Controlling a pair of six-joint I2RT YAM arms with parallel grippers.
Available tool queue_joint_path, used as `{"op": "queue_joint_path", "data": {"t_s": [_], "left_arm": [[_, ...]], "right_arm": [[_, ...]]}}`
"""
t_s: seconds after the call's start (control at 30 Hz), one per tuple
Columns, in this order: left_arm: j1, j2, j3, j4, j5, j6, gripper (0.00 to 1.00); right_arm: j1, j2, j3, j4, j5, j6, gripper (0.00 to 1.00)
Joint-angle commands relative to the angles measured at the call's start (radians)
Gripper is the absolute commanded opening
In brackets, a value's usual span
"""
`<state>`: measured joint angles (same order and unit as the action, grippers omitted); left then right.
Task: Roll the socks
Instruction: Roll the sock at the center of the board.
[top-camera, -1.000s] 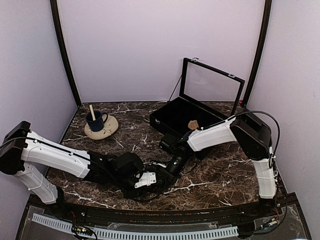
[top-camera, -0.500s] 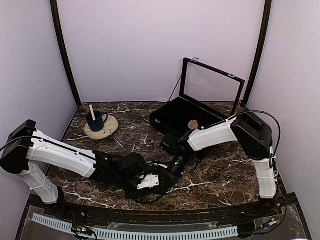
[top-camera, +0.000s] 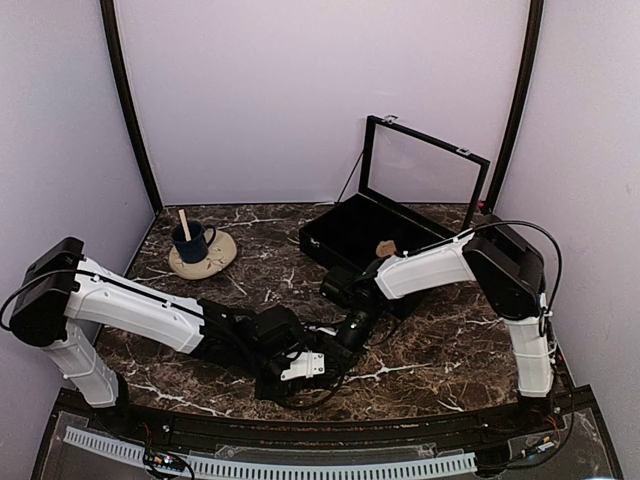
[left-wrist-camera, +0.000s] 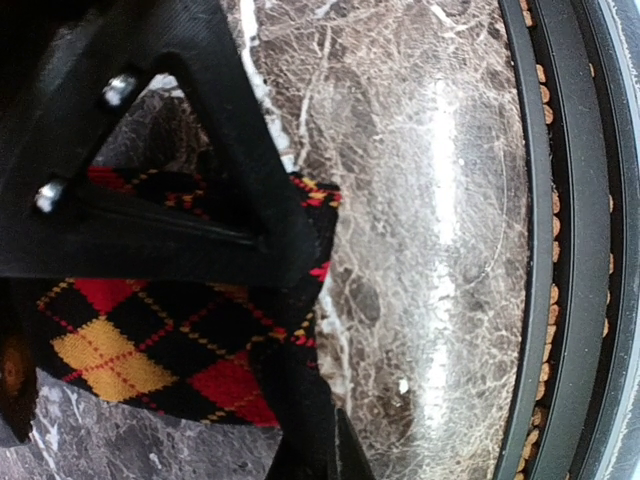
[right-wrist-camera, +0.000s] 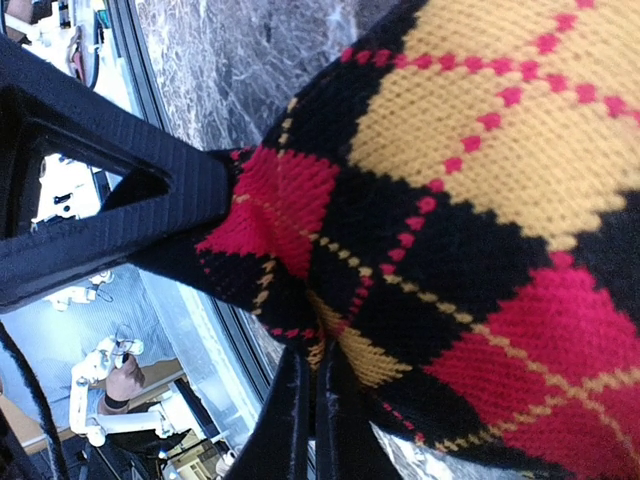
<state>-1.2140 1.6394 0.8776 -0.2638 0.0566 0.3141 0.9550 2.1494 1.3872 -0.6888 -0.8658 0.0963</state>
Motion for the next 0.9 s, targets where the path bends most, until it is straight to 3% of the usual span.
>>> {"op": "queue_joint_path", "data": {"t_s": [0.0, 0.47, 0.87], "left_arm": [[-0.004, 0.015, 0.034, -0.077, 0.046, -0.017, 0.00], [0.035, 0.113, 0.134, -0.164, 0.155, -0.128, 0.00], [0.165, 0.113, 0.152, -0.171, 0.308, -0.225, 0.00]], "right_arm": [[-0.013, -0.015, 0.026, -0.036, 0.041, -0.025, 0.02], [-0.029, -0.082, -0.024, -0.036, 0.056, -0.029, 0.22], [-0.050, -0.123, -0.048, -0.032, 0.077, -0.036, 0.26]]}}
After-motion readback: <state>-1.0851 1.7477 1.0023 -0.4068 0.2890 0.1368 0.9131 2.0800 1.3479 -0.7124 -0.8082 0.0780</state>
